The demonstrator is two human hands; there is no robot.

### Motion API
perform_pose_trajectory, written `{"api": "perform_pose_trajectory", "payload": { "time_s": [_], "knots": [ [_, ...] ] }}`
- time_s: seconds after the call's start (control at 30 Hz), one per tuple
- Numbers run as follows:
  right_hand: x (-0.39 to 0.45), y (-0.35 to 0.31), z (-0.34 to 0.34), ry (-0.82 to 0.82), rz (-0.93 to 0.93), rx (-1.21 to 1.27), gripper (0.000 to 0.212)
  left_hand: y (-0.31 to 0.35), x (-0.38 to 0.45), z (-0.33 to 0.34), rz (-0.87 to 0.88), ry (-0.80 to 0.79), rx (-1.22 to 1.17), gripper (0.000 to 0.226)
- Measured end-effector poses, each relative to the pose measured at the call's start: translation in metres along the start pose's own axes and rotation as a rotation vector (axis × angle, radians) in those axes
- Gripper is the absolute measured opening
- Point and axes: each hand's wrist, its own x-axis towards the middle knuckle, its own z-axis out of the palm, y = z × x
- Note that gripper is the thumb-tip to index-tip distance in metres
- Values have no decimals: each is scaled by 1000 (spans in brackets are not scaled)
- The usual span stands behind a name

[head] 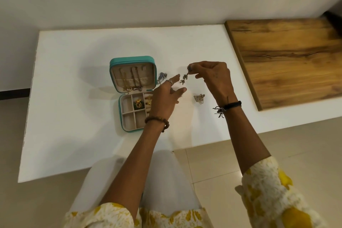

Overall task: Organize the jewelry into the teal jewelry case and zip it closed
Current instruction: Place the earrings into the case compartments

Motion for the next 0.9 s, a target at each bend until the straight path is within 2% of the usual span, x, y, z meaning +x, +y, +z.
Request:
{"api": "perform_pose_trajectory", "payload": {
  "time_s": [0.13, 0.2, 0.5, 0.77, 0.9],
  "knots": [
    [7, 10, 2, 0, 20, -18, 13, 1, -4, 2, 139, 3, 331, 42],
    [8, 14, 4, -2, 26, -16, 14, -2, -4, 3, 154, 7, 468, 39],
    [15, 34, 11, 48, 33, -17, 14, -10, -6, 5, 229, -32, 782, 31],
    [29, 53, 7, 67, 68, -108, 9, -10, -7, 5, 207, -17, 811, 29],
    [36, 58, 7, 70, 54, -119, 8, -9, -6, 4, 198, 32, 748, 40]
  ]
}}
